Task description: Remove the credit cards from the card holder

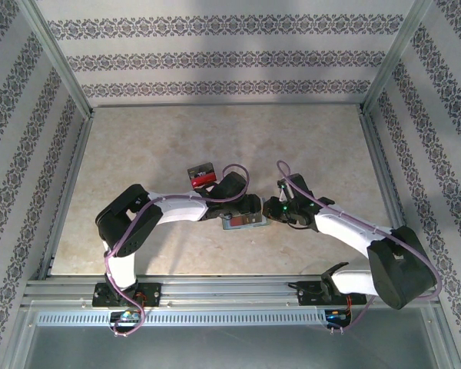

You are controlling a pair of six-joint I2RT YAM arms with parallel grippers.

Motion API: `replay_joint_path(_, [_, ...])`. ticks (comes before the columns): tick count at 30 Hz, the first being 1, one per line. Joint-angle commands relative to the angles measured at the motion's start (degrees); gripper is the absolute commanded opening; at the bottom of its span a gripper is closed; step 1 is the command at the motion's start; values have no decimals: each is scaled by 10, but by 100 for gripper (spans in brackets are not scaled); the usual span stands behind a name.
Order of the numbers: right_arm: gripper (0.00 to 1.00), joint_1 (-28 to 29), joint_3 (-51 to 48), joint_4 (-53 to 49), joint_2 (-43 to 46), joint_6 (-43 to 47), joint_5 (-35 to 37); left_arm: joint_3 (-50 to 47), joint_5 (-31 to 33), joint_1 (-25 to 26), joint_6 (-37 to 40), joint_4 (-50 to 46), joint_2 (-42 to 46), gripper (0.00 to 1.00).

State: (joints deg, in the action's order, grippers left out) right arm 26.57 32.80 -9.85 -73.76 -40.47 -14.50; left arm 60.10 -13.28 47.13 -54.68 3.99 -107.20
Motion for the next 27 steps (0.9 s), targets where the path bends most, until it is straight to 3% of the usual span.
replay_joint_path(1, [23, -11, -13, 24, -5, -13, -26, -14, 4, -6, 4, -18, 16, 59])
replay_joint_path(9, [30, -13, -8, 65, -46, -10, -63, -14, 4, -6, 9, -16, 22, 58])
replay_joint_path(15, [29, -14, -9, 94, -65, -11, -82, -15, -2, -5, 7, -4, 11, 58])
replay_joint_path(27, [27, -11, -15, 63, -8, -6, -65, -16, 3, -5, 39, -8, 56, 62])
